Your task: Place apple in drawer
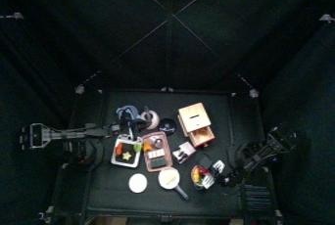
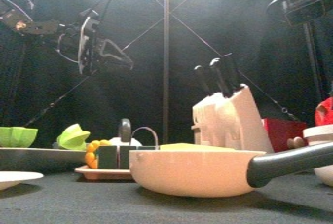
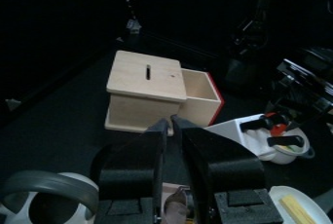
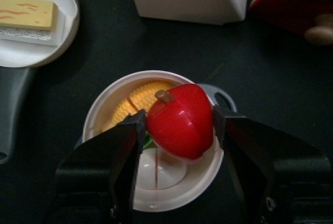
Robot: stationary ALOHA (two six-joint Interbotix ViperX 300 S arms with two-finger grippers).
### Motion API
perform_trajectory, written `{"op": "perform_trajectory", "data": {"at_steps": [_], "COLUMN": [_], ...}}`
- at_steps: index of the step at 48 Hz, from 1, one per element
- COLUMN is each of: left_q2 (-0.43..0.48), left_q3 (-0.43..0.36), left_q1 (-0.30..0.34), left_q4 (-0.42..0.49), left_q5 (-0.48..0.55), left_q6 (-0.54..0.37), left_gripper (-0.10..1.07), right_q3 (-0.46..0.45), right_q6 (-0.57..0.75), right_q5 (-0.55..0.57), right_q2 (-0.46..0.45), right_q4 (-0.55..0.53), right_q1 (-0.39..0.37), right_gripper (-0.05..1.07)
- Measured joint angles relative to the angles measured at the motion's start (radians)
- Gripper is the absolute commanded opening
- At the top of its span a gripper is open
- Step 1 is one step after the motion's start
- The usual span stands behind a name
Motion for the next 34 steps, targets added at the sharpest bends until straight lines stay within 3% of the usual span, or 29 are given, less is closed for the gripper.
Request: {"op": "perform_trajectory", "data": {"at_steps": [14,24,34], "left_q2": [0.000,0.000,0.000], "left_q3": [0.000,0.000,0.000], "left_q1": [0.002,0.002,0.002], "left_q4": [0.002,0.000,0.000], "left_q5": [0.000,0.000,0.000], "left_q6": [0.000,0.002,0.000], "left_gripper": [0.59,0.59,0.59], "right_q3": [0.031,0.094,0.152], "right_q6": [0.000,0.000,0.003], "right_q5": [0.075,0.095,0.043], "right_q2": [-0.129,-0.264,-0.336], "right_q4": [-0.114,-0.224,-0.318], "right_q1": [-0.055,-0.199,-0.373], "right_gripper": [0.66,0.66,0.67]}}
